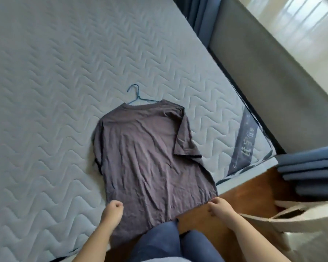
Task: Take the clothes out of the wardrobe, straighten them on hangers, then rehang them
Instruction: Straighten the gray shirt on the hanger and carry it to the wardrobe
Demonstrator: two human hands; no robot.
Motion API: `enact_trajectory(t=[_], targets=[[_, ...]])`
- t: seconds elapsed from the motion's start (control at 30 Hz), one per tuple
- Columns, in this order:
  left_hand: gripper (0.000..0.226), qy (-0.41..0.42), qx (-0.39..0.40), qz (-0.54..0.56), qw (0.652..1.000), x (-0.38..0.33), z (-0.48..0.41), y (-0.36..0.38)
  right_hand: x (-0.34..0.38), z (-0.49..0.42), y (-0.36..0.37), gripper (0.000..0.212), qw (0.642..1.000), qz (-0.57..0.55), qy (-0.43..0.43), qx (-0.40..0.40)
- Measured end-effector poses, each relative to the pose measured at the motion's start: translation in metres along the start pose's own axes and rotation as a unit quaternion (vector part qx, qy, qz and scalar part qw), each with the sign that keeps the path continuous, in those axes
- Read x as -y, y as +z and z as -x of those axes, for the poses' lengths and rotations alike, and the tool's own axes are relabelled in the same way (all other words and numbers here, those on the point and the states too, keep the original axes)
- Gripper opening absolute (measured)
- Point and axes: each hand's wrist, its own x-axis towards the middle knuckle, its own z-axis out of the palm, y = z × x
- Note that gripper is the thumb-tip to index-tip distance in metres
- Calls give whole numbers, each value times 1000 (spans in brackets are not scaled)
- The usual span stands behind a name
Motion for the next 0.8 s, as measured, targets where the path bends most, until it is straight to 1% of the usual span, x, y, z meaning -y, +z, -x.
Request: enact_trajectory(t=[0.07, 0.13, 0.23, 0.3, 0.37, 0.47, 0.53, 0.57, 0.67, 0.73, 0.8], targets=[[11, 13, -11, -20, 1000, -35, -16, -7, 34, -24, -19, 17, 1000, 22, -15, -12], [16, 5, -31, -25, 999, -64, -33, -14, 72, -33, -32, 20, 999, 20, -25, -12], [21, -7, -70, 45, 997, -101, -70, -24, 120, -59, -43, 26, 999, 16, -44, -22], [22, -6, -96, 89, 991, -123, -96, -33, 150, -86, -46, 25, 998, 26, -61, -17], [24, -4, -136, 84, 987, -141, -124, -43, 180, -119, -46, 25, 996, 35, -76, -7], [23, 26, -190, 73, 979, -160, -171, -60, 230, -171, -42, 15, 994, 45, -102, -10], [24, 44, -219, 62, 973, -169, -206, -71, 265, -203, -40, 16, 987, 66, -144, -34], [25, 50, -232, 58, 970, -173, -223, -76, 281, -217, -40, 20, 982, 85, -162, -52], [29, 61, -258, 29, 964, -184, -267, -88, 324, -257, -40, 24, 960, 137, -225, -95], [30, 78, -261, -28, 962, -192, -289, -91, 344, -283, -40, 25, 939, 161, -282, -112], [32, 127, -270, -112, 948, -202, -308, -92, 357, -302, -43, 30, 923, 178, -313, -132]])
